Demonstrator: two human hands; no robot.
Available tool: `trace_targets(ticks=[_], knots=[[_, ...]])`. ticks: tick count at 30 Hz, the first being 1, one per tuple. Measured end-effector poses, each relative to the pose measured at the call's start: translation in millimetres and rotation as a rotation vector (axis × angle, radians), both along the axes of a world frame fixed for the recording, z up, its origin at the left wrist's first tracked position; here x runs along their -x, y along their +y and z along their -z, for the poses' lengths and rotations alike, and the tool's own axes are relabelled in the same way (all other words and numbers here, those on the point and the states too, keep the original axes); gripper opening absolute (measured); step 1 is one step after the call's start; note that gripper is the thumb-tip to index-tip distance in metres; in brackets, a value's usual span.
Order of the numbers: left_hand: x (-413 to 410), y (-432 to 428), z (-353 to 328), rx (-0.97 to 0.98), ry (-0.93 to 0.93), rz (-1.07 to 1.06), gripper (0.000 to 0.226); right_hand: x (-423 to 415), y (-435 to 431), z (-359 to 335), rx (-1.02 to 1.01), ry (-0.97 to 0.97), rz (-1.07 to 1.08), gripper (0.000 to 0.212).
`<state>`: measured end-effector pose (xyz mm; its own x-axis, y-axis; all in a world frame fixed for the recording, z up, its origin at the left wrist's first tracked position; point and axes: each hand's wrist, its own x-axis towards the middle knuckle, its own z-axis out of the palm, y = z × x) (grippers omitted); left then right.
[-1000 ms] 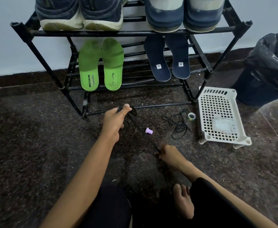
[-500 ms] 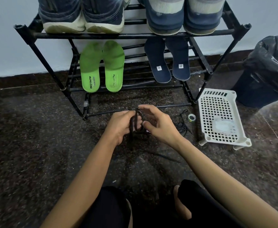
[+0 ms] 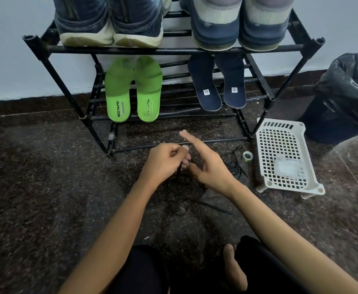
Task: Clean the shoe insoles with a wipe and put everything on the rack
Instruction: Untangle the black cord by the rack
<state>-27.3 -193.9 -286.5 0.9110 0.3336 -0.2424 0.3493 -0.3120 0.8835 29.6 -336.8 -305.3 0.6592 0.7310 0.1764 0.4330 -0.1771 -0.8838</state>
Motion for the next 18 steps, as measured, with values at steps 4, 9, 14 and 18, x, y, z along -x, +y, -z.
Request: trace_targets(ticks=[4, 9, 14, 18], knots=[[-0.1, -0.1, -6.1, 0.073, 0.034, 0.008, 0.033, -3.7, 0.2, -5.9, -0.005, 0.036, -0.065, 0.062], [1.6, -1.8, -11.4, 0.279, 0.041, 0.002, 0.035, -7.7, -0.5, -8.0, -0.046, 0.128, -0.004, 0.044], [-0.3, -5.2, -19.0, 0.515, 0.023, -0.039, 0.031, -9.5, -0.8, 3.3, -0.064, 0.106, 0.270, 0.022], [-1.5, -8.4, -24.0, 0.632, 0.011, -0.071, 0.029, -6.6, -7.2, 25.4, 0.044, 0.191, 0.358, 0.015]])
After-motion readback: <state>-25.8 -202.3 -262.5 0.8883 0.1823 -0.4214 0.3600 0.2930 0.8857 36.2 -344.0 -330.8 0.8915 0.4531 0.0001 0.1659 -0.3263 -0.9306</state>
